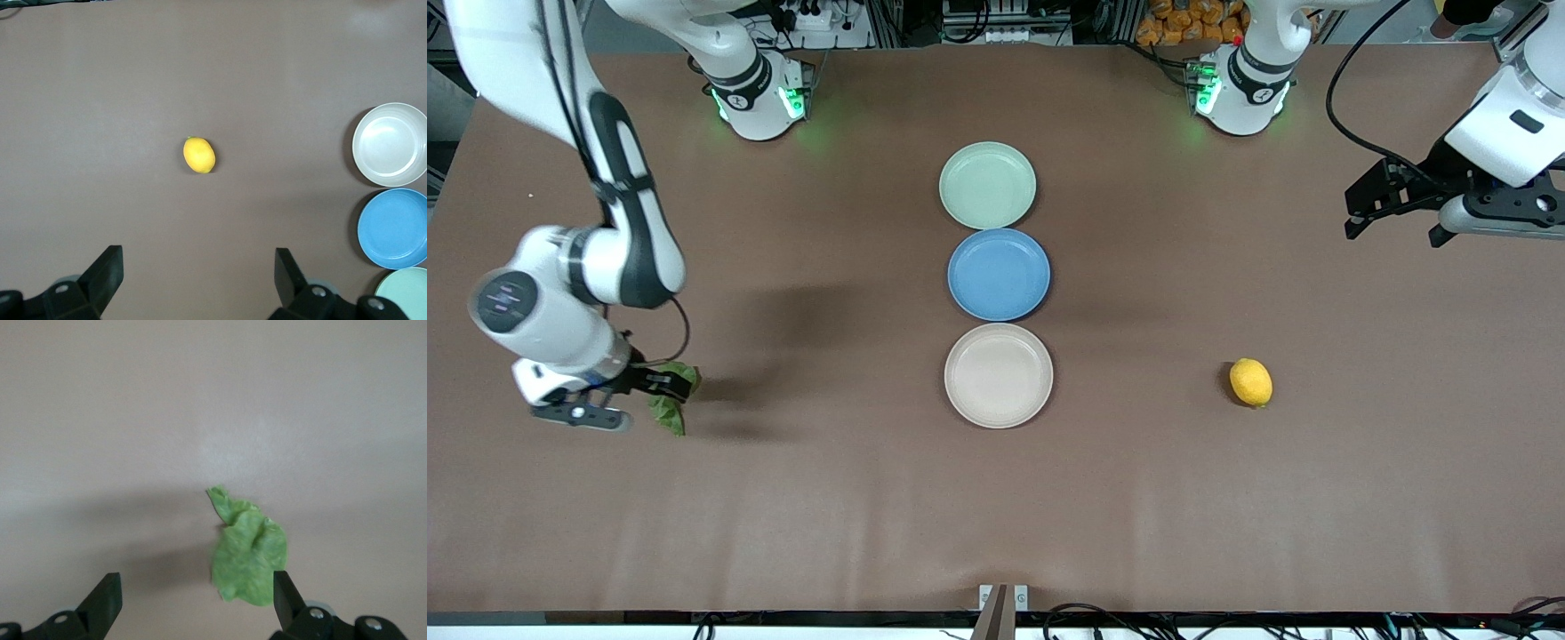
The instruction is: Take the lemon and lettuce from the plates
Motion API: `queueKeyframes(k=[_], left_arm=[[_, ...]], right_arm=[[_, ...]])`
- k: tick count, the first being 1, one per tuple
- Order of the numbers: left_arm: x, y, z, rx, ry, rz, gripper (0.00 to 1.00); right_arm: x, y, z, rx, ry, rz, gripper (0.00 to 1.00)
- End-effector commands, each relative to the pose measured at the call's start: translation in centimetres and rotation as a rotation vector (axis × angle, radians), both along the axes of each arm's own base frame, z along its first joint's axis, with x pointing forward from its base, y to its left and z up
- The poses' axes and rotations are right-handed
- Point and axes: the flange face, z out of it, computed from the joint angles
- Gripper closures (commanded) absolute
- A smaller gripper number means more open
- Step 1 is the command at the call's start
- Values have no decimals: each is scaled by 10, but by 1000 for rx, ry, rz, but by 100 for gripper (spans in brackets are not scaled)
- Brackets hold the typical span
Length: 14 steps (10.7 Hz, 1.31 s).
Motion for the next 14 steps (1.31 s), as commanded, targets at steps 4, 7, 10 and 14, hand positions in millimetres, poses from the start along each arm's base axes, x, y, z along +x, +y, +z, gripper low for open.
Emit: queueKeyframes(k=[4,7,10,14], left_arm=[[-2,2,6,-5,-1,4,0],[-2,2,6,-5,-1,4,0],[-2,2,7,-5,-2,4,0],[-2,1,6,-6,-1,2,0]], right_arm=[[-42,4,177,81,-67,10,0],[-71,1,222,110,-30,8,0],[-82,23,250,101,-10,53,0],[-91,10,310,90,22,33,0]])
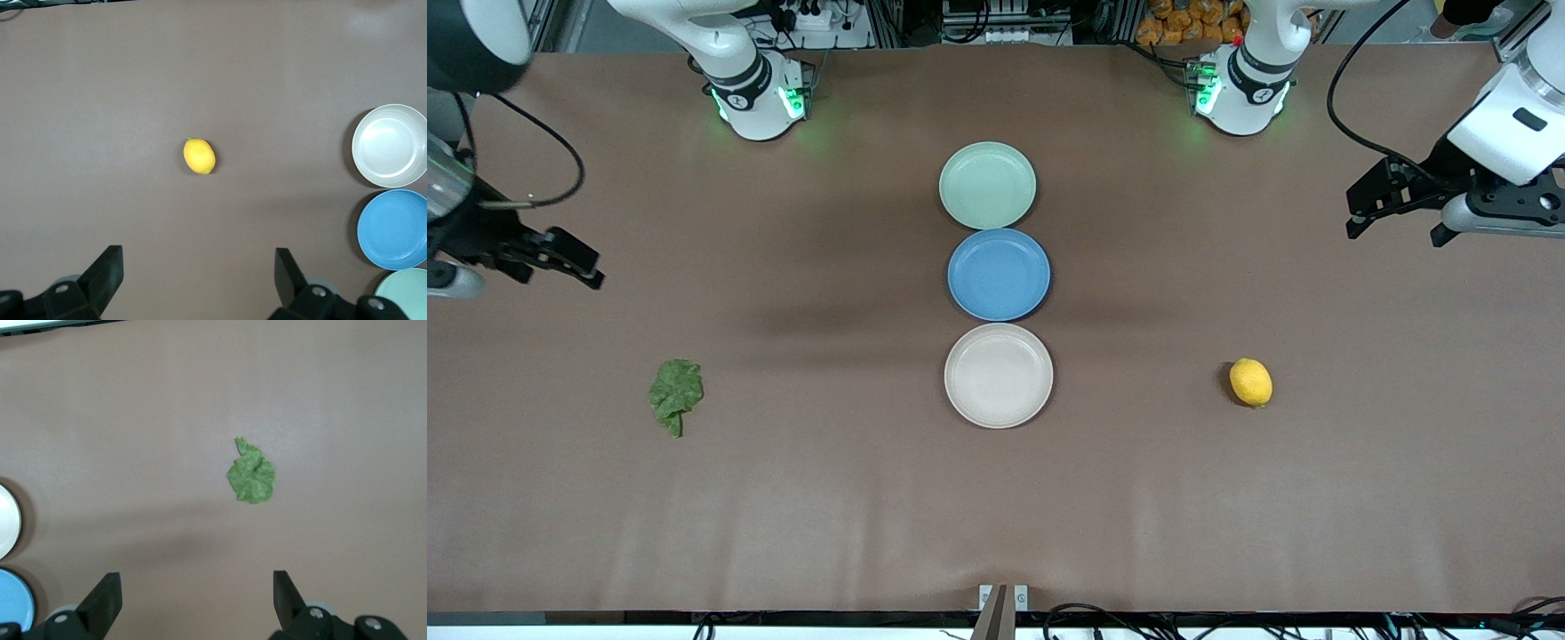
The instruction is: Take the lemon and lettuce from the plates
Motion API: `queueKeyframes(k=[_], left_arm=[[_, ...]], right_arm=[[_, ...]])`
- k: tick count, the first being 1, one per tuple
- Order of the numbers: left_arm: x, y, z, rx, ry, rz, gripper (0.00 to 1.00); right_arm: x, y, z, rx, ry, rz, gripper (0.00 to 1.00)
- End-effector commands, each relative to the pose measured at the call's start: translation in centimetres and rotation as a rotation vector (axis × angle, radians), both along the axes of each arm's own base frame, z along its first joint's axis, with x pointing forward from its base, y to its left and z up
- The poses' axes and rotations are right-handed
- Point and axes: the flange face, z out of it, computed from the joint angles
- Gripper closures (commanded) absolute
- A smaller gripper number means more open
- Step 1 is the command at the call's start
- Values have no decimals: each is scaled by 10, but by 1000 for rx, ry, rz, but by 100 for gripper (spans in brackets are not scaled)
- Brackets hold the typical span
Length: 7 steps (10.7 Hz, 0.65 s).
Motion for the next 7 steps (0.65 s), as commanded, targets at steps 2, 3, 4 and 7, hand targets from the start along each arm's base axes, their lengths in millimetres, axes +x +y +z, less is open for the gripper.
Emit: queueKeyframes(k=[2,3,4,7], left_arm=[[-2,1,4,-6,3,3,0],[-2,1,4,-6,3,3,0],[-2,1,3,-6,5,3,0],[-2,1,3,-6,5,3,0]], right_arm=[[-14,-23,49,-6,26,-27,0],[-14,-25,58,-5,13,-33,0],[-15,-25,70,-6,-7,-33,0],[-21,-26,84,-4,9,-34,0]])
